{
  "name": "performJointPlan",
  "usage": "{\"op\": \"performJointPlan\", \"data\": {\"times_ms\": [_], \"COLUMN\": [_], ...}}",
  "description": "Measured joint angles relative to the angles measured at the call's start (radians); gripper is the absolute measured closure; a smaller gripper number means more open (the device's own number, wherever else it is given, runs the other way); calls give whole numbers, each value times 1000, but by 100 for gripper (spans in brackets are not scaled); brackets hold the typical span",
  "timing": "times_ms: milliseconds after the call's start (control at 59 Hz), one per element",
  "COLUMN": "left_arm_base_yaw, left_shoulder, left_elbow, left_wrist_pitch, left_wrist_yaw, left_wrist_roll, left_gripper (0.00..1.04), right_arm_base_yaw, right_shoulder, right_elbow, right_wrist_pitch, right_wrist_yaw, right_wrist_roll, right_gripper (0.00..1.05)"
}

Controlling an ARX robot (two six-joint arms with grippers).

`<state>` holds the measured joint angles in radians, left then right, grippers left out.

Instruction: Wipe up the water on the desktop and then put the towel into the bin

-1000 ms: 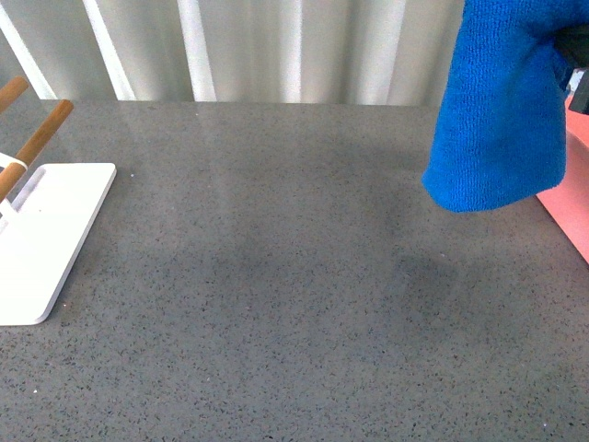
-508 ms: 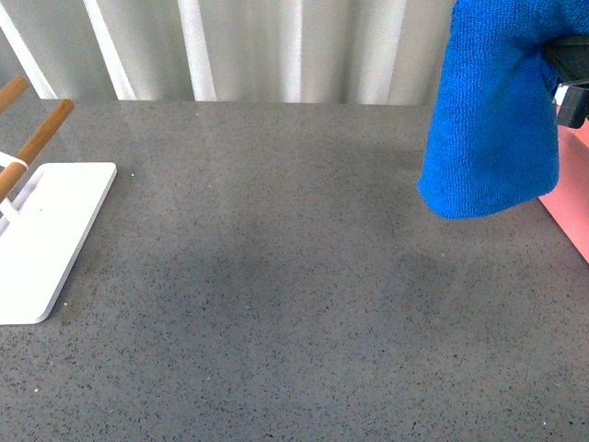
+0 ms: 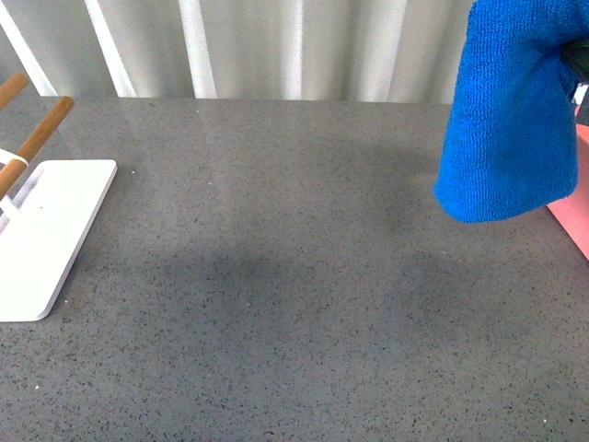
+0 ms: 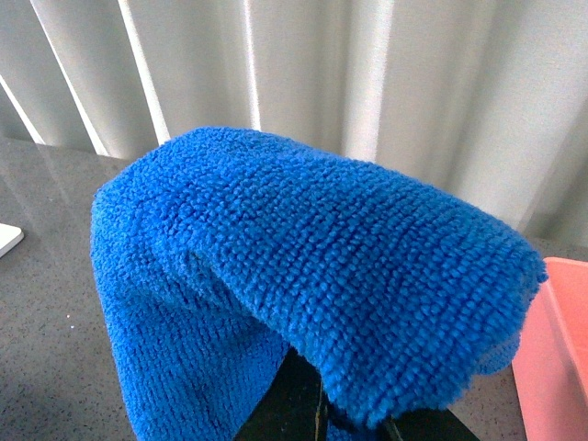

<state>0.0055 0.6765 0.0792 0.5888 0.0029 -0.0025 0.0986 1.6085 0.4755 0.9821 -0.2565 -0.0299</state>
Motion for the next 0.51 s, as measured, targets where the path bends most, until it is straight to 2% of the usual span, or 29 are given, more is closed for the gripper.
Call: {"op": "performJointPlan", "data": {"times_ms": [237, 322, 508], "left_arm_base_yaw": [-4, -4, -4], "left_shoulder": [-130, -157, -264], "left_elbow": [-36, -57, -57], "left_wrist_pitch": [-91, -72, -173], "left_wrist_yaw": [-2, -4, -3], "left_wrist_roll": [0, 0, 0], "left_gripper": [101, 101, 101], "right_arm_base_yaw": [0, 2, 3], "right_shoulder": [-3, -3, -3], "right_elbow": [0, 0, 0], "right_wrist_pitch": [0, 0, 2], "right_wrist_yaw": [16, 12, 12], "right_wrist_roll": [0, 0, 0], "right_gripper": [101, 101, 101]}}
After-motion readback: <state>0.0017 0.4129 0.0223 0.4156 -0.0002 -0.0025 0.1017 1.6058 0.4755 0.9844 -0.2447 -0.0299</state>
